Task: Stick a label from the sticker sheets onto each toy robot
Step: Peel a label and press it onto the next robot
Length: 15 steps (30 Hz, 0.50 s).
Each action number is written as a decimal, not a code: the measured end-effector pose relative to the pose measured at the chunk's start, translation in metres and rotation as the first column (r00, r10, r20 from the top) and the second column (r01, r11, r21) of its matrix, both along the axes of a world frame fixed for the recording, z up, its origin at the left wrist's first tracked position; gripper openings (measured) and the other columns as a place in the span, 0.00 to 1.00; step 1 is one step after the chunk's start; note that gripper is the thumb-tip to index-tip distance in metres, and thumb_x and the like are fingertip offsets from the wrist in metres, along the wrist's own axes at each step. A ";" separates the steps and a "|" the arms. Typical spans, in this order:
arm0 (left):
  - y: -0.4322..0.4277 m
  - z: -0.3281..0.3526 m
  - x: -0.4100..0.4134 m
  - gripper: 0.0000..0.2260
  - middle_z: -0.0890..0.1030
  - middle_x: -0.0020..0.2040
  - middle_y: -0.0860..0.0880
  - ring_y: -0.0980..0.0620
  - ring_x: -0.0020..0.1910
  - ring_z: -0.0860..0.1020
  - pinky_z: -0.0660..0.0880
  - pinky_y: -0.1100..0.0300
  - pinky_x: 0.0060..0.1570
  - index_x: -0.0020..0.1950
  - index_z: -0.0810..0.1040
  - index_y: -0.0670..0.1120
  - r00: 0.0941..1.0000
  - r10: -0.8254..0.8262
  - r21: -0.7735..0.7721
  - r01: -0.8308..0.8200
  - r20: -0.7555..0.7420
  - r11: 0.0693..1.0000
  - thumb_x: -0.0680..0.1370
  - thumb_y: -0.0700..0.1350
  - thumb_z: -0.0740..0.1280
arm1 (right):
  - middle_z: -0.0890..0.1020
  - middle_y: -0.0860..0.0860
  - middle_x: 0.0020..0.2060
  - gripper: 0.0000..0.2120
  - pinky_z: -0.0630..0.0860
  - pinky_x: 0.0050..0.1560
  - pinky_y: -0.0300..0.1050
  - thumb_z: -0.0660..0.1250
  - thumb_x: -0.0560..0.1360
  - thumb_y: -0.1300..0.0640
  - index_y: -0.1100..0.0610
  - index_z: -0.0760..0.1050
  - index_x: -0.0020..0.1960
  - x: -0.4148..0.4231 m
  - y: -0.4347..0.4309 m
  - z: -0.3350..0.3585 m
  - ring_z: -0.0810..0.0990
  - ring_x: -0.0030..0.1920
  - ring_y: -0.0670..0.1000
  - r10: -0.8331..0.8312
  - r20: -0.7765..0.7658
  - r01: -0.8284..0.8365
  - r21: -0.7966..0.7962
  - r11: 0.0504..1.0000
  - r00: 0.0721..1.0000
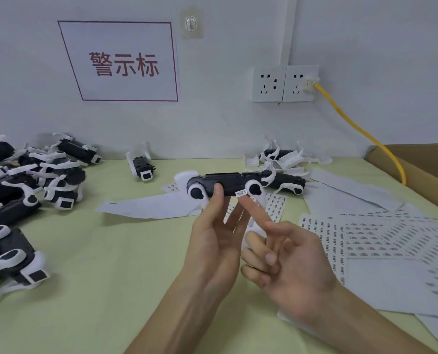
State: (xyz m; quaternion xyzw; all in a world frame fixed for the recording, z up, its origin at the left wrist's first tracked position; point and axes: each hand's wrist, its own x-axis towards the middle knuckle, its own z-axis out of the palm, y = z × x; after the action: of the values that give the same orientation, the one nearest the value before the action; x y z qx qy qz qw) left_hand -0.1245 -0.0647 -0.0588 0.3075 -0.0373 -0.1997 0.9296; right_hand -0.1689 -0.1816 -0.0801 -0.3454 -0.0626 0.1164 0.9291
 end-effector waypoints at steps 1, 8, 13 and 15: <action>0.000 0.000 0.000 0.09 0.83 0.47 0.53 0.49 0.58 0.80 0.69 0.48 0.74 0.46 0.81 0.48 1.000 -0.011 0.008 0.011 -0.002 1.000 0.73 0.52 0.74 | 0.65 0.50 0.23 0.25 0.57 0.28 0.42 0.62 0.72 0.56 0.50 0.80 0.67 0.000 0.000 0.000 0.54 0.27 0.49 -0.002 -0.002 0.002 0.007 1.000 1.000; 0.002 -0.001 -0.004 0.15 0.81 0.58 0.49 0.42 0.60 0.76 0.74 0.50 0.43 0.50 0.72 0.50 0.993 -0.119 0.163 0.113 0.024 0.980 0.73 0.54 0.74 | 0.65 0.50 0.24 0.24 0.57 0.29 0.43 0.61 0.74 0.57 0.49 0.79 0.68 0.001 0.000 -0.002 0.55 0.27 0.49 0.000 -0.004 0.000 0.041 0.999 1.000; 0.001 0.001 -0.007 0.07 0.80 0.58 0.50 0.44 0.59 0.76 0.70 0.51 0.44 0.36 0.82 0.55 0.994 -0.076 0.213 0.057 0.080 0.975 0.75 0.48 0.73 | 0.65 0.50 0.24 0.25 0.60 0.28 0.43 0.62 0.73 0.56 0.48 0.79 0.69 0.001 0.001 -0.003 0.59 0.25 0.48 0.023 0.015 -0.023 0.048 0.999 1.000; 0.001 0.001 -0.008 0.07 0.79 0.59 0.50 0.42 0.59 0.73 0.68 0.53 0.40 0.37 0.82 0.56 0.994 -0.068 0.223 0.048 0.083 0.974 0.75 0.49 0.73 | 0.65 0.50 0.24 0.24 0.60 0.29 0.43 0.62 0.74 0.56 0.48 0.79 0.69 0.001 0.001 -0.003 0.59 0.25 0.48 0.030 0.017 -0.031 0.051 0.998 0.999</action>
State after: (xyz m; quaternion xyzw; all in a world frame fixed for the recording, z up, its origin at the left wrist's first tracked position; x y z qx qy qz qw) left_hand -0.1324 -0.0640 -0.0577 0.4165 -0.0655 -0.2155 0.8808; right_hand -0.1684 -0.1810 -0.0829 -0.3213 -0.0783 0.1260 0.9353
